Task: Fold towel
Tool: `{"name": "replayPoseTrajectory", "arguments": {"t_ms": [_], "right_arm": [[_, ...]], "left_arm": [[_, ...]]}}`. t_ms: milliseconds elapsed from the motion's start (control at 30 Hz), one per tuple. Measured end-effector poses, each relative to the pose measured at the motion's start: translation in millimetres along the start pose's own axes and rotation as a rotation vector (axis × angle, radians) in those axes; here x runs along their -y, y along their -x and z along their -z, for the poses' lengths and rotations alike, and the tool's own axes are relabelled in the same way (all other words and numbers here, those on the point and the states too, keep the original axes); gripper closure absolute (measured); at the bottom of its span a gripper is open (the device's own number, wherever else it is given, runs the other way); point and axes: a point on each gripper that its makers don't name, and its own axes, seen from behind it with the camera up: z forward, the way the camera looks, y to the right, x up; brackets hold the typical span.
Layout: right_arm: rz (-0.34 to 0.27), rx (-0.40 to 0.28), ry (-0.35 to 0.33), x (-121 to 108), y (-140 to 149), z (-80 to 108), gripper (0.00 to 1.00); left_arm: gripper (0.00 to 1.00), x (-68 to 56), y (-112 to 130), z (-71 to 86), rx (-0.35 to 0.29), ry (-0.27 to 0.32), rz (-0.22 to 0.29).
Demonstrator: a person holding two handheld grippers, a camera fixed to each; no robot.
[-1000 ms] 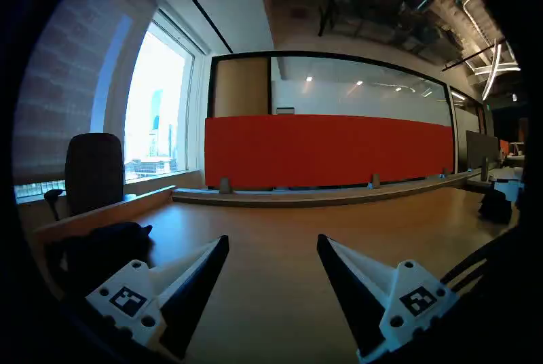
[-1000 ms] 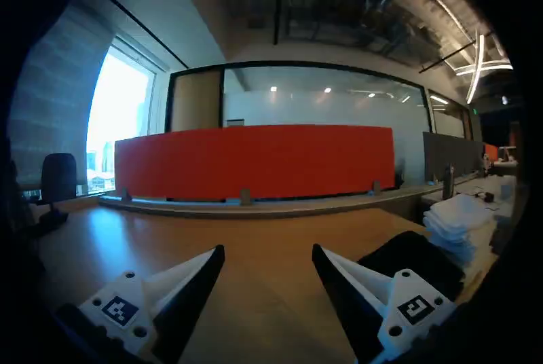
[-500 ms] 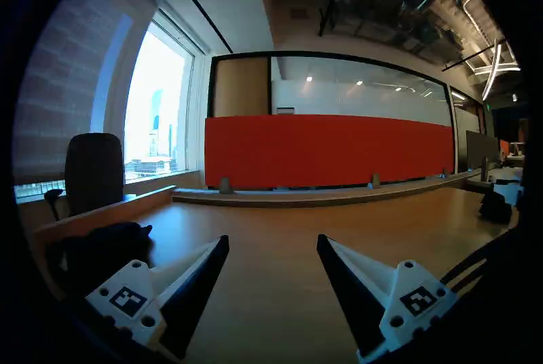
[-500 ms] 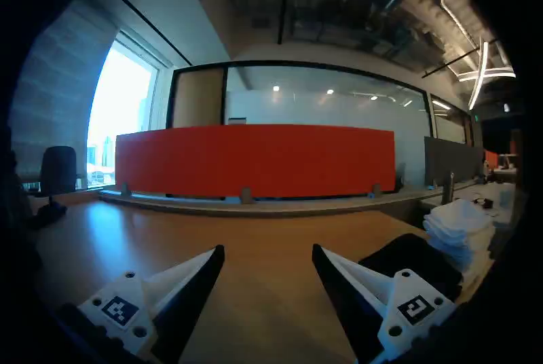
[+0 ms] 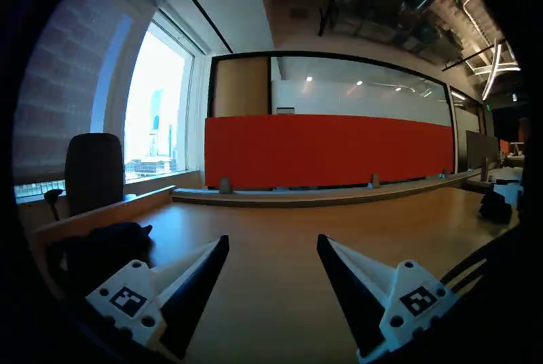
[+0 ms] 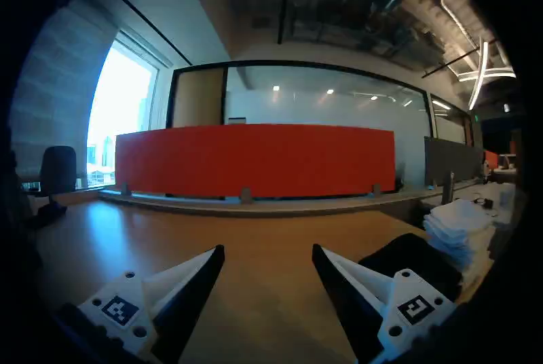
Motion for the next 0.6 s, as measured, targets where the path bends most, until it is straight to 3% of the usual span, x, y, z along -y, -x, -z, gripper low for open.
{"name": "replayPoseTrajectory", "arguments": {"t_ms": [600], "right_arm": [[0.001, 0.0, 0.0, -0.3, -0.5, -0.5, 0.0]], "left_arm": [[0.04, 0.4, -1.5, 0.2, 0.001, 0.0, 0.0]]}}
